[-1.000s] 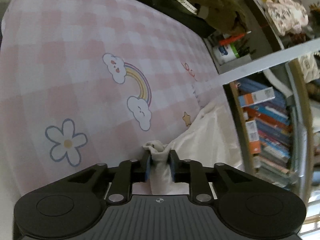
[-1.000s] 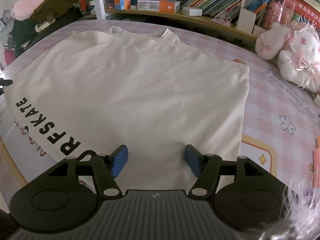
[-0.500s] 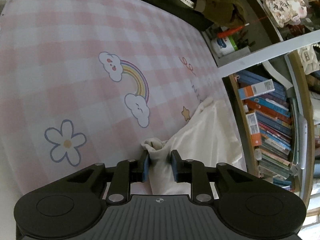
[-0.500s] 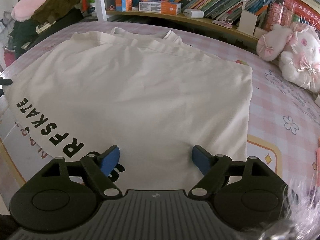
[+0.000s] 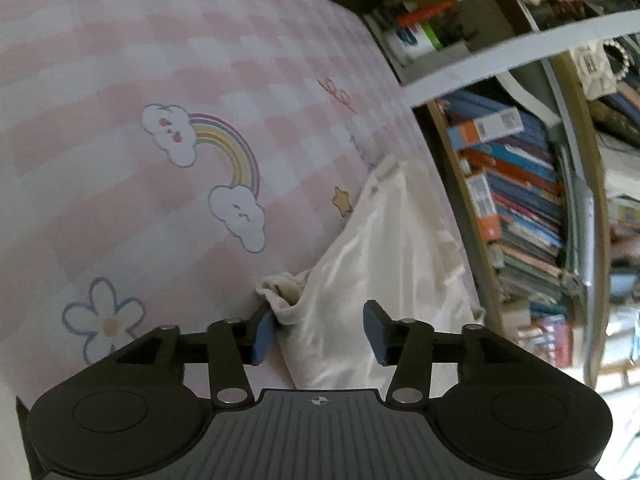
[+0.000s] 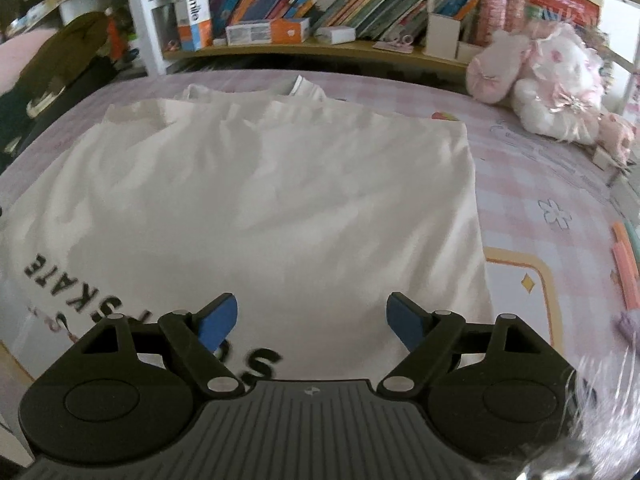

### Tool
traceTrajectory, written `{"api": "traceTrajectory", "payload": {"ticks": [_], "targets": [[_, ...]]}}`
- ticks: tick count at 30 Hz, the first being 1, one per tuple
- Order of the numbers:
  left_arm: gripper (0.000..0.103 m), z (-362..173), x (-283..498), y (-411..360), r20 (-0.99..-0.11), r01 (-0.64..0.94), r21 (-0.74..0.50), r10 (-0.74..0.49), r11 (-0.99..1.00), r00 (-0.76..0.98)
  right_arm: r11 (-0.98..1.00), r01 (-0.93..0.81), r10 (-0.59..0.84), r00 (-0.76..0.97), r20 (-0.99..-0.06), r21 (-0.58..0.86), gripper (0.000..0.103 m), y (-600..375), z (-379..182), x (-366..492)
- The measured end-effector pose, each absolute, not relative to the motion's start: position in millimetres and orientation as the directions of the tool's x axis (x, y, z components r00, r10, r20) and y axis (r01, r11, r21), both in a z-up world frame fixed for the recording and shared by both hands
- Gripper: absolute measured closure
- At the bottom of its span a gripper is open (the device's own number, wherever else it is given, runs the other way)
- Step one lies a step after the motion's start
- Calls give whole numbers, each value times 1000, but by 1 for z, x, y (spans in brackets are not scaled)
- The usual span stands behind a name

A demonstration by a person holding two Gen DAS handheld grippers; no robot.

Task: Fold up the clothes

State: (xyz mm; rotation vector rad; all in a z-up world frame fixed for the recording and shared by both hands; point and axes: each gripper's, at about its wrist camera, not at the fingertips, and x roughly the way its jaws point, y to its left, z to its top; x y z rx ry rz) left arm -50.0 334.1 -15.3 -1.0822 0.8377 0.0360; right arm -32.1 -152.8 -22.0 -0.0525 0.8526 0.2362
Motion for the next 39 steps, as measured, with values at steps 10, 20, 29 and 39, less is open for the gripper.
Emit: {"api": "traceTrajectory", "payload": {"ticks": [10, 20, 29, 39], "targets": [[46, -21, -23, 348, -595, -321, -795, -556, 515, 581, 996, -87, 82, 664, -743, 32, 20, -82, -15, -47], [43, -26, 1, 356, -575, -234, -814, -678, 532, 459, 1000, 3, -10, 672, -741, -10, 18, -20, -15, -73], [36, -30, 12, 360, -540, -216, -840, -738, 497, 404, 994, -50, -35, 675, -737, -92, 16, 21, -10, -82], [36, -32, 16, 362, -524, -229, -852, -756, 471, 392, 980, -134, -17, 673, -740, -144, 16, 54, -9, -84]]}}
